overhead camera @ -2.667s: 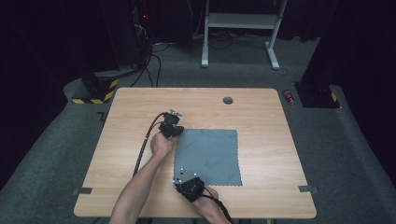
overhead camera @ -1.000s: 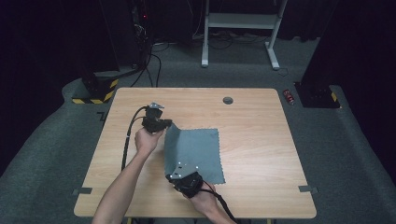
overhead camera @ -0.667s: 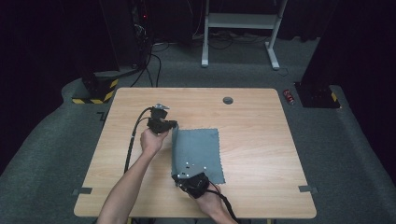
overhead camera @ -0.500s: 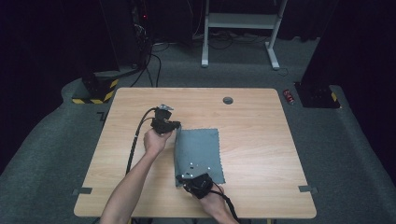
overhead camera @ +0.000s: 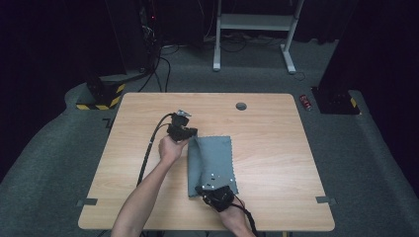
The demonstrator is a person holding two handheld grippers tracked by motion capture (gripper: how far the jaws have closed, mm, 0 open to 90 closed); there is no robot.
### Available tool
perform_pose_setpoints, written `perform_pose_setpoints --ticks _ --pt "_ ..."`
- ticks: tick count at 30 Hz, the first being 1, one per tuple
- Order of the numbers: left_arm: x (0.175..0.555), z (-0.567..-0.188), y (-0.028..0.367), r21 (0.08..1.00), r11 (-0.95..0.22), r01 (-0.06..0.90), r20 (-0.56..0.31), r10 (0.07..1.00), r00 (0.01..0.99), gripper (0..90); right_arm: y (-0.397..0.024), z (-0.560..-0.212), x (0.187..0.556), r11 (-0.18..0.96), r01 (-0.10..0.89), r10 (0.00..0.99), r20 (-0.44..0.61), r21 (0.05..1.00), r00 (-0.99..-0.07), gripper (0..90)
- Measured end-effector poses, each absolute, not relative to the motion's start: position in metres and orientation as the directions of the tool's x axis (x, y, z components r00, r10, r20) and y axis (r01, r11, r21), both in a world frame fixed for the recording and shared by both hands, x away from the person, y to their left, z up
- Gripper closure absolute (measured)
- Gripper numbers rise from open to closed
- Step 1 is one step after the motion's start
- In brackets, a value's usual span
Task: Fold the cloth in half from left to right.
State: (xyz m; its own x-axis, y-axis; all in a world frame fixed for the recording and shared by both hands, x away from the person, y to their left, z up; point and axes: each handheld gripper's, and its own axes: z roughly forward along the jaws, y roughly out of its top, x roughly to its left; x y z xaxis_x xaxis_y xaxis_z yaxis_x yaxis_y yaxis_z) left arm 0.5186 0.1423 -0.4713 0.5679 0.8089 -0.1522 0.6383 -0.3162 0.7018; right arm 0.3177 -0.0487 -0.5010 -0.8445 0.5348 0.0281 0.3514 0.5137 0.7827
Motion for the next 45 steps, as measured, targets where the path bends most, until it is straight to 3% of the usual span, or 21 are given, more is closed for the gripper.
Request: perform_pose_setpoints --ticks 45 --pt "0.528 -0.455 0.091 0.729 -0.368 0.577 -0.132 0.752 0.646 89.5 -0.103 -0.499 0.309 0.456 0.409 0.635 0.033 0.791 -0.772 90.0"
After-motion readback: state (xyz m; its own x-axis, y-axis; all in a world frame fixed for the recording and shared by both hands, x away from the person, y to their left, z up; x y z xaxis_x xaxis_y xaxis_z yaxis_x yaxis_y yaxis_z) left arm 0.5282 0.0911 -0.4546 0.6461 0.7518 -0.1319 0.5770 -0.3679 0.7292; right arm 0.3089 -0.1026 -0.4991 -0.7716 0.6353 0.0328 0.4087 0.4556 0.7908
